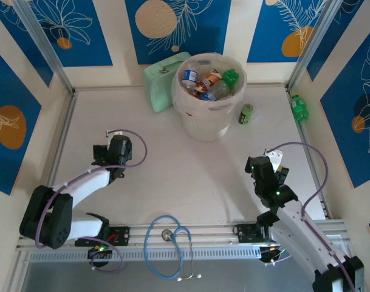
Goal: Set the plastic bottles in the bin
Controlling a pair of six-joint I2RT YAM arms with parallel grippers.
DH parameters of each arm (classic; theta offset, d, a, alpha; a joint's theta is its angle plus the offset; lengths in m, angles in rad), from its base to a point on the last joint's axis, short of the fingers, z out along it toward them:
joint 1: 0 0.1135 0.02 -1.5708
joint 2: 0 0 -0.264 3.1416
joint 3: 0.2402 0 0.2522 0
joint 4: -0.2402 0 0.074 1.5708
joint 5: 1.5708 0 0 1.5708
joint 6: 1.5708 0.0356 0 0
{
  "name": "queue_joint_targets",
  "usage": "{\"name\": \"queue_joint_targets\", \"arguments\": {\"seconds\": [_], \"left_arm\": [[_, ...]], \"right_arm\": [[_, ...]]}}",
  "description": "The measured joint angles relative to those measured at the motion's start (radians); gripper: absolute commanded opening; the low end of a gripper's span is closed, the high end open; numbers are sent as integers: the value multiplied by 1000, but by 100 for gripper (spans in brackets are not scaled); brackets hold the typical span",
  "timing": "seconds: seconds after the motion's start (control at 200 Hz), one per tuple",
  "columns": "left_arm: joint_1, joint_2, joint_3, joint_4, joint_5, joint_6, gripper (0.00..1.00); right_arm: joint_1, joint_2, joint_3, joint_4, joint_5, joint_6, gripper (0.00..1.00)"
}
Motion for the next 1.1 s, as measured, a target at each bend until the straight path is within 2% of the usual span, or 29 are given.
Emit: {"name": "queue_joint_targets", "arguments": {"seconds": [0.105,0.19,0.4,0.47,0.63,0.69,0.8,1.1], "left_arm": [[59,10,-62,127,4,25,100],[93,23,-108,230,16,37,100],[163,95,-168,517,76,65,100],[184,146,-183,640,106,77,100],[223,217,-167,682,282,114,100],[227,257,-170,754,356,135,100],[235,281,-190,809,412,137,100],[240,281,-193,859,440,153,100]], "right_arm": [[-47,116,-60,159,12,-48,99],[-94,187,-103,333,-43,-122,99],[-319,429,-123,776,-348,-206,99],[-342,531,-116,894,-465,-231,99],[-349,815,-59,1172,-667,-285,99],[-350,872,-22,1159,-721,-299,99],[-359,886,29,1161,-782,-307,99],[-349,884,52,1176,-793,-326,99]]}}
